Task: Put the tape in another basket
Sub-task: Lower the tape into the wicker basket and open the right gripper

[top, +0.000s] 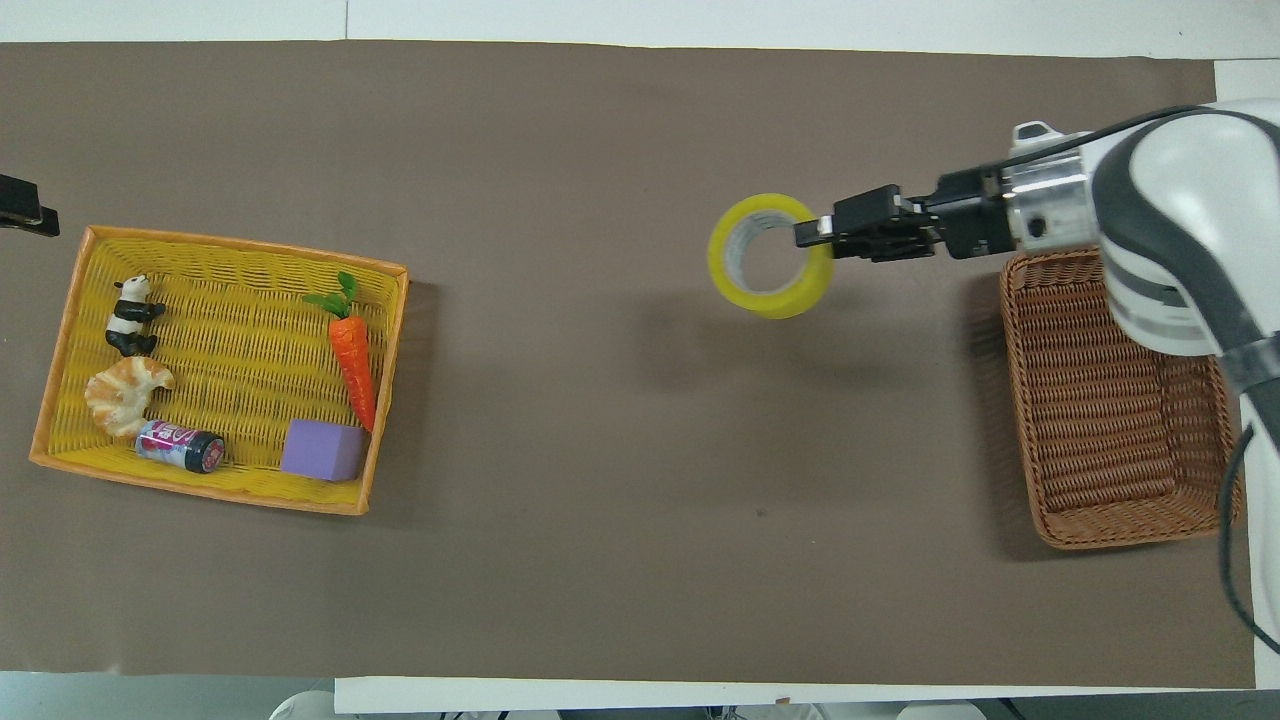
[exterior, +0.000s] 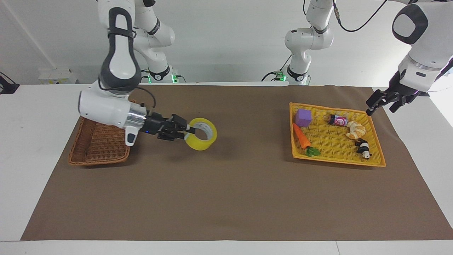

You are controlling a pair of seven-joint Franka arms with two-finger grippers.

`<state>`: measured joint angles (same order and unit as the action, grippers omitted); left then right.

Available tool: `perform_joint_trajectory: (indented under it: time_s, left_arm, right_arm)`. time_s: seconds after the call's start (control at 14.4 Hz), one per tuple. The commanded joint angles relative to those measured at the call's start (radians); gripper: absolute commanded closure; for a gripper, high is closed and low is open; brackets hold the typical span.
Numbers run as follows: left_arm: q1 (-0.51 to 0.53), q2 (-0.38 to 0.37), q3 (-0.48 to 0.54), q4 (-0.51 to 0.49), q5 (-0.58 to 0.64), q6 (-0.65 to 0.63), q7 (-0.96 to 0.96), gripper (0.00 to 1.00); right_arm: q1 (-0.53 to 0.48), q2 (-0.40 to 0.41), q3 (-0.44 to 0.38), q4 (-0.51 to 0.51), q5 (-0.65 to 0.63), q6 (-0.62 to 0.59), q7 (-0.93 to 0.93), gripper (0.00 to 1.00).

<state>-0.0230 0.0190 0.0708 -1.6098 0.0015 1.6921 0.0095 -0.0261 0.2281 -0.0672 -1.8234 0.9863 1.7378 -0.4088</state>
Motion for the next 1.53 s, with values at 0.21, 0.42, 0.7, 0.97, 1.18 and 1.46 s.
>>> perform_joint_trajectory:
  time_s: [0.21, 0.42, 0.7, 0.97, 1.18, 1.46]
  left_arm:
    - [0.032, -0.025, -0.009, -0.024, 0.025, -0.028, 0.030, 0.00]
    - [0.032, -0.024, -0.008, -0.021, 0.028, -0.017, 0.033, 0.00]
    - [0.017, -0.008, -0.022, 0.043, 0.035, -0.133, 0.036, 0.00]
    - [0.031, 0.016, -0.026, 0.126, 0.035, -0.221, 0.056, 0.00]
    - [0.061, -0.023, -0.032, 0.116, 0.035, -0.238, 0.119, 0.00]
    - [0.071, -0.033, -0.036, 0.119, 0.029, -0.250, 0.168, 0.00]
  right_arm:
    - [-0.375, -0.032, 0.015, -0.005, -0.216, -0.228, -0.161, 1.00]
    - [-0.472, -0.033, 0.015, -0.017, -0.363, -0.227, -0.332, 1.00]
    - [-0.532, -0.049, 0.015, -0.094, -0.408, -0.196, -0.445, 1.00]
    - [-0.558, -0.021, 0.015, -0.143, -0.446, -0.133, -0.563, 1.00]
    - [-0.563, -0.019, 0.013, -0.191, -0.448, -0.081, -0.604, 1.00]
    - [-0.552, -0.018, 0.015, -0.192, -0.508, -0.028, -0.604, 0.80]
